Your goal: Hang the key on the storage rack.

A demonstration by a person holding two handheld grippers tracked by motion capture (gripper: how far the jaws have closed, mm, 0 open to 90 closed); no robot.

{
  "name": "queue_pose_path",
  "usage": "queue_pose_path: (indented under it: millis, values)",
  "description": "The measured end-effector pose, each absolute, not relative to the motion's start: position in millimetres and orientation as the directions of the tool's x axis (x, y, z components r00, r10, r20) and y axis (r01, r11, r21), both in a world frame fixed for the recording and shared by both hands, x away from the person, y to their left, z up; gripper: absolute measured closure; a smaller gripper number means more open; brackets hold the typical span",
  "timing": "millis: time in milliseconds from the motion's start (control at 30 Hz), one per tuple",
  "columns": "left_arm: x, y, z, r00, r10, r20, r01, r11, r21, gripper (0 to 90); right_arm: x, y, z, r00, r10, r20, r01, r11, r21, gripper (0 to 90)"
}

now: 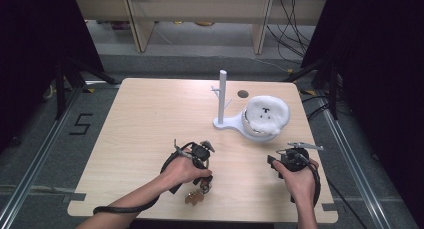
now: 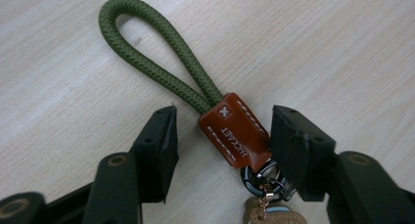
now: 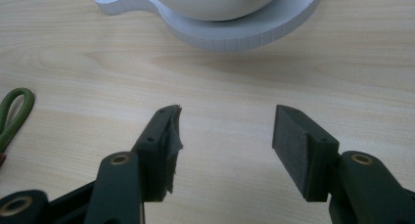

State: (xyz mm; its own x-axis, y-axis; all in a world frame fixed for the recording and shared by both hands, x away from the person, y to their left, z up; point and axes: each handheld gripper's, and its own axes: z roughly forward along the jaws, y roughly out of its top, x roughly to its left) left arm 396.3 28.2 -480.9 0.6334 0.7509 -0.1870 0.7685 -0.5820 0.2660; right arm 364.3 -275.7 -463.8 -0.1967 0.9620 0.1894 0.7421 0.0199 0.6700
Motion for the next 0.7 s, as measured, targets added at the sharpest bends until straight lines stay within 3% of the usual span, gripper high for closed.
queue_pose_path:
  millis: [167, 333, 467, 667, 700]
  values:
    - [396.2, 29.4, -478.9, 0.675, 0.718, -0.169, 0.734, -0.63, 0.254, 56.6, 364.2, -275.3, -463.5, -0.192, 0.957, 0.218, 0.745, -0.002, 0.667, 44.6]
    - [394.8, 33.1, -479.7, 0.722, 0.677, -0.142, 0.685, -0.671, 0.285, 62.8, 363.8, -275.5, -463.6, -0.189, 0.957, 0.22, 0.749, -0.005, 0.663, 44.6]
    - [391.7, 37.2, -480.0, 0.748, 0.645, -0.156, 0.655, -0.679, 0.332, 72.8, 363.9, -276.8, -466.0, -0.195, 0.961, 0.195, 0.742, 0.015, 0.67, 44.6]
    - [385.8, 41.5, -479.3, 0.791, 0.599, -0.123, 0.597, -0.713, 0.367, 76.0, 363.0, -274.9, -463.6, -0.195, 0.953, 0.23, 0.748, -0.006, 0.663, 44.4]
    - [384.7, 42.1, -479.4, 0.792, 0.598, -0.125, 0.595, -0.709, 0.378, 76.7, 363.7, -276.9, -466.0, -0.215, 0.957, 0.194, 0.734, 0.027, 0.679, 44.4]
